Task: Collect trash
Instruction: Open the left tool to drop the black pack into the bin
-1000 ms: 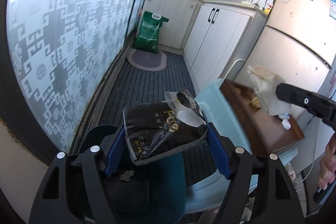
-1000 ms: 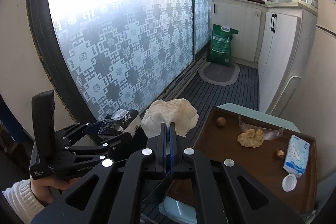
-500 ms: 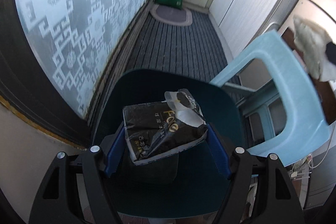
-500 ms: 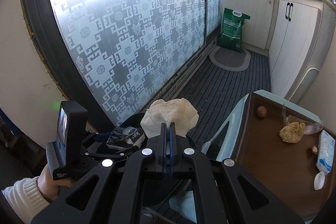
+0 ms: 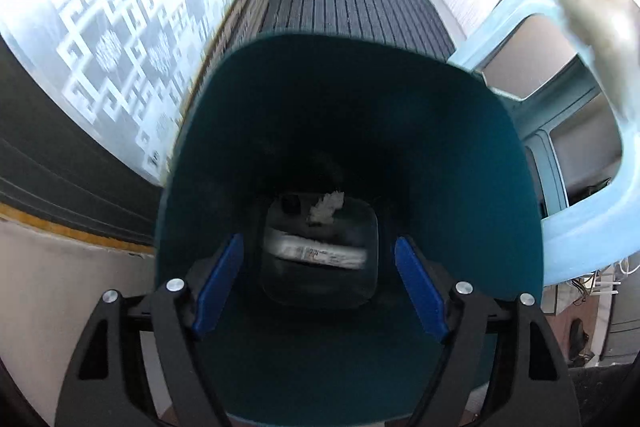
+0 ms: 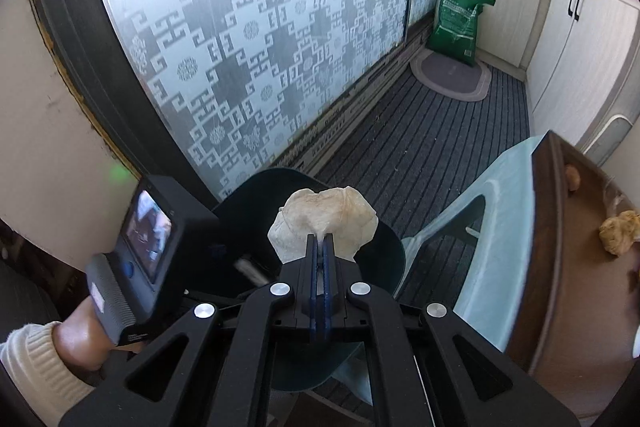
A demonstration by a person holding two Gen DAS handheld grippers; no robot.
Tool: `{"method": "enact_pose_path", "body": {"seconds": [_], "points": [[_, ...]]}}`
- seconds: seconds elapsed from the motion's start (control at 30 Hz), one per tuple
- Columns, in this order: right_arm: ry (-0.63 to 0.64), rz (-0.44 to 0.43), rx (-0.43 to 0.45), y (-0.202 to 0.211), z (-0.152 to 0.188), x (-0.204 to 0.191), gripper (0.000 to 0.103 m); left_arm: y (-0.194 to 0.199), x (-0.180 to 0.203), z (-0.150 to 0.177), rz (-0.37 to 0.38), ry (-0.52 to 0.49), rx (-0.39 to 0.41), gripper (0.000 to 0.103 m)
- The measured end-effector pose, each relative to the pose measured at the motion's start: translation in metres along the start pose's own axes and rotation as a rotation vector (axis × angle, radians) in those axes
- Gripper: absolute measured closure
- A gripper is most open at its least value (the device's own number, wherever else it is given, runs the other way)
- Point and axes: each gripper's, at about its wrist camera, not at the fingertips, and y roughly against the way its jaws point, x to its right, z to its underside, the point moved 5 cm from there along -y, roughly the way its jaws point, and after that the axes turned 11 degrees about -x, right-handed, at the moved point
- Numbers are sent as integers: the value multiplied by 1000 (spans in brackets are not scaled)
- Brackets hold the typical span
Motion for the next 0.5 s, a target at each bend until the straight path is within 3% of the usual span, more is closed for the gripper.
{"method": "enact_pose_path", "body": {"seconds": [0.23,0.5], "points": [[24,23,-37,-18,5,-6,101,51,-9,1,8,29,163,41],[39,29,-71,-38,10,-11,101,137,-1,6,79,23,453,58]]}}
